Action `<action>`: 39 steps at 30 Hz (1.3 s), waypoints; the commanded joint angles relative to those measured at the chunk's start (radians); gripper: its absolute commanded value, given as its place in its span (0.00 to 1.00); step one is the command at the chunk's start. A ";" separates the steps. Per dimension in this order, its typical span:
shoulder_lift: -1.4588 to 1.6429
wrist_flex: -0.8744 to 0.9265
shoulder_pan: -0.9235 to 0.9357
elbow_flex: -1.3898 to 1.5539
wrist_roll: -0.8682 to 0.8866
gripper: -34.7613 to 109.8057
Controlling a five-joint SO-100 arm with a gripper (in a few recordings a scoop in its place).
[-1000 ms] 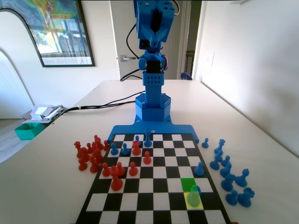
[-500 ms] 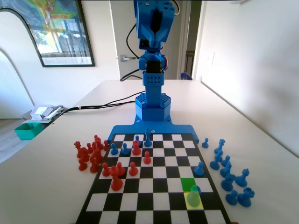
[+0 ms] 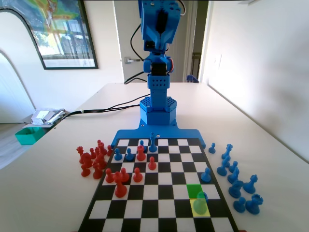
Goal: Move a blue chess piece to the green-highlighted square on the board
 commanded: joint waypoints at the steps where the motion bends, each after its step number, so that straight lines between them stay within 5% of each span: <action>1: -0.005 -0.017 -0.002 -0.014 -0.017 0.25; 21: -0.747 -0.026 -0.032 -0.471 0.075 0.25; 39: -1.324 -0.210 -0.041 -0.698 0.422 0.25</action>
